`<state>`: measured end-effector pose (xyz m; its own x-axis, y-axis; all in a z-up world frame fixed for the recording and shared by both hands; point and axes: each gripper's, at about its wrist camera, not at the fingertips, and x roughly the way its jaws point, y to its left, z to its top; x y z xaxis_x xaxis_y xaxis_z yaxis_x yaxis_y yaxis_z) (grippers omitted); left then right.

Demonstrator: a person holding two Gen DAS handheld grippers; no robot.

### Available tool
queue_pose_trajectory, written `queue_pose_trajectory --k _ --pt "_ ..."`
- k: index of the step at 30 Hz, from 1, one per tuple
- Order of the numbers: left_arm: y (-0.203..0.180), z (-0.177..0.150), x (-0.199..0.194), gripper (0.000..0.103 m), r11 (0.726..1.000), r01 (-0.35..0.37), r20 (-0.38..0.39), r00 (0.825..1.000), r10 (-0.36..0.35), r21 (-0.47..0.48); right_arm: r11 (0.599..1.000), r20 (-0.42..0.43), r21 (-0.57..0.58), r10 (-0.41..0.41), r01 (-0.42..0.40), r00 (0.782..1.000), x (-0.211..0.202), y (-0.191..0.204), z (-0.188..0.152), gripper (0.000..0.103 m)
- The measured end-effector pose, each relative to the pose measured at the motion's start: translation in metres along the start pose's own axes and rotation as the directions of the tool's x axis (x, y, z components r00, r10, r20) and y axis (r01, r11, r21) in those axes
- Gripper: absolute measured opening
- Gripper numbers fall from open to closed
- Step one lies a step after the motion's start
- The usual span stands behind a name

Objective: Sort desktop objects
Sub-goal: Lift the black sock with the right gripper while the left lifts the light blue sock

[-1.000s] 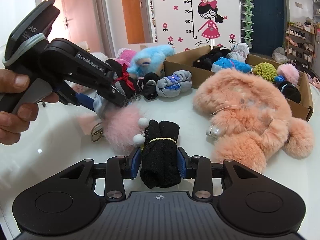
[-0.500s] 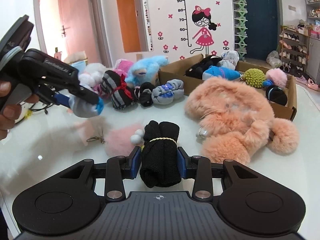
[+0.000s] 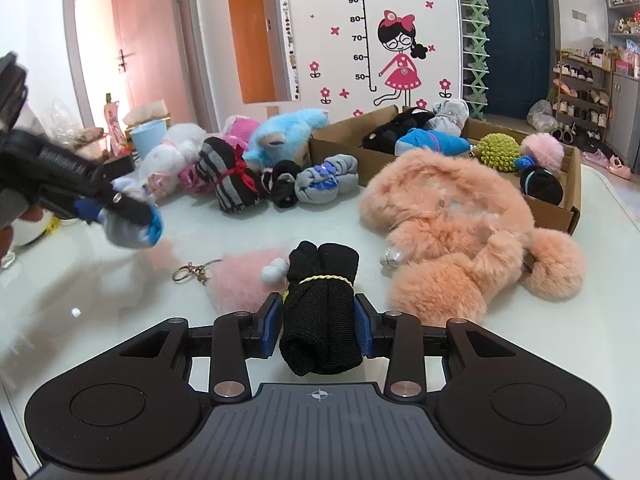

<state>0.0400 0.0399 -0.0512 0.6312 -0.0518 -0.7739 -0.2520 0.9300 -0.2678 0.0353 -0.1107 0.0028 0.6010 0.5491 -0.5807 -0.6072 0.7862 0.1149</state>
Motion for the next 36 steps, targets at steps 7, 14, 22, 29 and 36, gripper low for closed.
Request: queue_pose_trajectory --k 7,14,22,29,36 --pt "0.01 -0.02 -0.003 0.054 1.0 0.015 -0.031 0.999 -0.015 -0.004 1.0 -0.005 0.031 0.002 -0.002 1.0 -0.008 -0.005 -0.006 0.045" --pt "0.007 -0.026 -0.011 0.054 1.0 0.031 -0.023 0.999 -0.031 -0.002 0.999 -0.048 0.031 -0.012 0.014 0.999 -0.012 -0.008 -0.017 0.047" --pt "0.0 -0.028 -0.009 0.054 0.999 0.044 -0.028 0.999 -0.044 0.004 0.998 -0.064 0.029 -0.054 0.056 0.996 -0.016 -0.012 -0.022 0.041" --pt "-0.006 -0.029 -0.01 0.054 0.999 0.043 -0.025 0.999 -0.042 0.019 0.996 -0.067 0.002 -0.088 0.088 0.994 -0.014 -0.007 -0.021 0.034" --pt "-0.015 -0.028 -0.024 0.054 0.996 0.018 0.017 1.0 -0.019 0.086 0.995 -0.014 0.059 -0.076 0.077 0.997 -0.033 -0.015 -0.019 0.034"
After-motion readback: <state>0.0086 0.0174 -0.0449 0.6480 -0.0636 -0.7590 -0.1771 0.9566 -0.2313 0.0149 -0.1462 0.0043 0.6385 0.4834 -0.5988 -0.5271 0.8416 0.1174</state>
